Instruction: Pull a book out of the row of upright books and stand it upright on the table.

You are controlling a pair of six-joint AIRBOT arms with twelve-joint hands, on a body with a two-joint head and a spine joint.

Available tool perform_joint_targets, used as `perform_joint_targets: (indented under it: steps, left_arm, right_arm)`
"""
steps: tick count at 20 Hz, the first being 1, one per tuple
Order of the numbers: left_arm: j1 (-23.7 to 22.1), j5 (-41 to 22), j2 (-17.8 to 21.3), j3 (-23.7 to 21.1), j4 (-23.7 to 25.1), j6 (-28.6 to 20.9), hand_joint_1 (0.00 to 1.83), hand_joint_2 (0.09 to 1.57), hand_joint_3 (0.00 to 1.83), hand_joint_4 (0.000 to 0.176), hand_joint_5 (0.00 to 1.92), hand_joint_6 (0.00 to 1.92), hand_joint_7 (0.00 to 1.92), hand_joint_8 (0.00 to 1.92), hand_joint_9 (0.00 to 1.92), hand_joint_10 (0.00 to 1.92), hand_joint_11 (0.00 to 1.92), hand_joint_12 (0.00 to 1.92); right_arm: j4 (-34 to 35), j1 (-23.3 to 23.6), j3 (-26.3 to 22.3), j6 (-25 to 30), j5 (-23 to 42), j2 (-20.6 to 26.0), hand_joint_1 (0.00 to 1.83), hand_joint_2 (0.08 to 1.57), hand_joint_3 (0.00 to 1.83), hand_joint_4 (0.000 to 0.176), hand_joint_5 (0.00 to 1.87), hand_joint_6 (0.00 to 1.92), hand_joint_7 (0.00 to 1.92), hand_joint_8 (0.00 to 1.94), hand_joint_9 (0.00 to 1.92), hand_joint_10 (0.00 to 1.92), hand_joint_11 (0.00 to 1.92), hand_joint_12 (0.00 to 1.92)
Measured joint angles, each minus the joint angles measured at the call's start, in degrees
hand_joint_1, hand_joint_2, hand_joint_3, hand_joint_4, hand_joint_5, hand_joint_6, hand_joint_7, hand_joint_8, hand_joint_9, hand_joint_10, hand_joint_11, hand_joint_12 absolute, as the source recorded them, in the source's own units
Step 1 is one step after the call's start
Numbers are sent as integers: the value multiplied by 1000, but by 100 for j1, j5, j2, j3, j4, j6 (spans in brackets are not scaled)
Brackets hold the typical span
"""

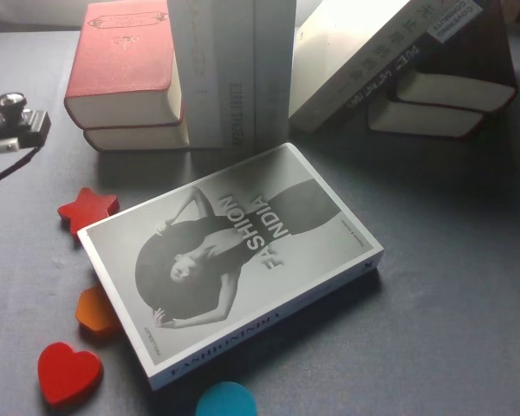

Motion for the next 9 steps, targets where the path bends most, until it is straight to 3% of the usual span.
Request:
perform_joint_targets:
  steps: [1, 2, 5, 6, 9]
  left_arm:
    - [0, 2, 0, 0, 7, 0, 211, 1510, 7, 0, 264, 835, 502, 113, 169, 857, 0, 1414]
    - [0, 4, 0, 0, -35, 0, 210, 1510, 7, 0, 264, 836, 502, 112, 168, 858, 0, 1414]
    - [0, 0, -17, -7, -57, 0, 210, 1511, 7, 0, 263, 838, 502, 112, 168, 859, 0, 1414]
    - [0, 7, -22, -24, -52, 0, 209, 1511, 6, 0, 262, 839, 502, 112, 168, 860, 0, 1414]
    - [-2, 9, -42, -26, -39, 0, 209, 1511, 6, 0, 262, 840, 502, 111, 167, 861, 0, 1414]
  right_arm:
    - [-22, 0, 0, 52, 7, -17, 1248, 1332, 0, 0, 425, 1769, 653, 1582, 689, 1529, 623, 1726]
    - [-46, 2, 0, 83, 7, -46, 1282, 1322, 0, 0, 443, 1719, 651, 1620, 677, 1539, 638, 1762]
    - [-57, 2, 24, 170, -15, -85, 1292, 1324, 0, 0, 441, 1706, 645, 1651, 661, 1591, 619, 1845]
    - [-52, 7, 31, 229, -15, -87, 1165, 1353, 4, 0, 499, 1651, 593, 1694, 729, 1799, 696, 1914]
    - [-48, 66, 57, 262, -22, -166, 1321, 1321, 7, 0, 405, 1506, 637, 1712, 624, 1686, 615, 1921]
